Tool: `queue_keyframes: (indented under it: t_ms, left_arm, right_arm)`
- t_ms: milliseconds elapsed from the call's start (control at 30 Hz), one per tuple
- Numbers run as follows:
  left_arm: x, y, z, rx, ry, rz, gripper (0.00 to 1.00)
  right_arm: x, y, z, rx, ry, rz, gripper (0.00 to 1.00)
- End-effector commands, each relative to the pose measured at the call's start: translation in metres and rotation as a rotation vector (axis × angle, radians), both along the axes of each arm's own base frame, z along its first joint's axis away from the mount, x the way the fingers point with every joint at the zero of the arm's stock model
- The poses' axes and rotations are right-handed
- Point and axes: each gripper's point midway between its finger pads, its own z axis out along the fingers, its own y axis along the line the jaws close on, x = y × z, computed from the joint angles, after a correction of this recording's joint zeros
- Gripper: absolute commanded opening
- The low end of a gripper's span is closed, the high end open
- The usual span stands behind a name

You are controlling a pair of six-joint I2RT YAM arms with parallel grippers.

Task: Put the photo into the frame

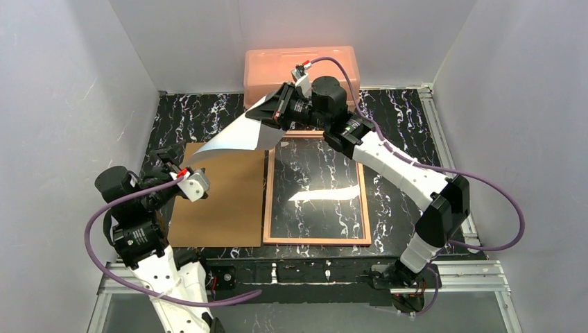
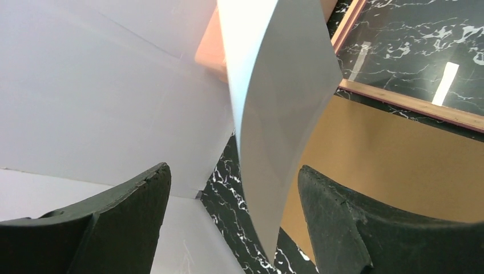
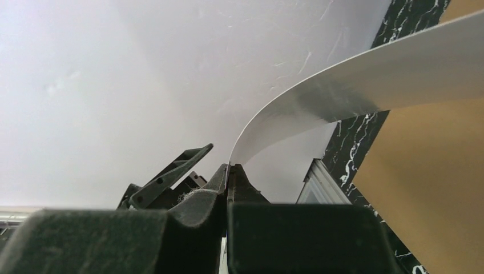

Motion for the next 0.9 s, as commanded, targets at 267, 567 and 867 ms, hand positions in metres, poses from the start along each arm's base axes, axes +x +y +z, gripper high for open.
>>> queue_keyframes:
  t_ms: [267,567,867]
  left_arm:
    - [0.001,-0.014,0.003,-0.092,0.108,-0.095,0.68]
    - [-0.005,-0.027,0.001,-0.206,0.258,-0.152,0.35]
    - [-0.009,-0.028,-0.007,-0.192,0.26,-0.148,0.0]
  right_arm:
    - [-0.04,-0.001,0.041,0.117,-0.047,0.084,0.08]
    - [-0.046,-0.004,0.047,0.125,-0.051,0.087,0.08]
    - [-0.058,0.003,0.033,0.097,-0.044,0.157,0.27]
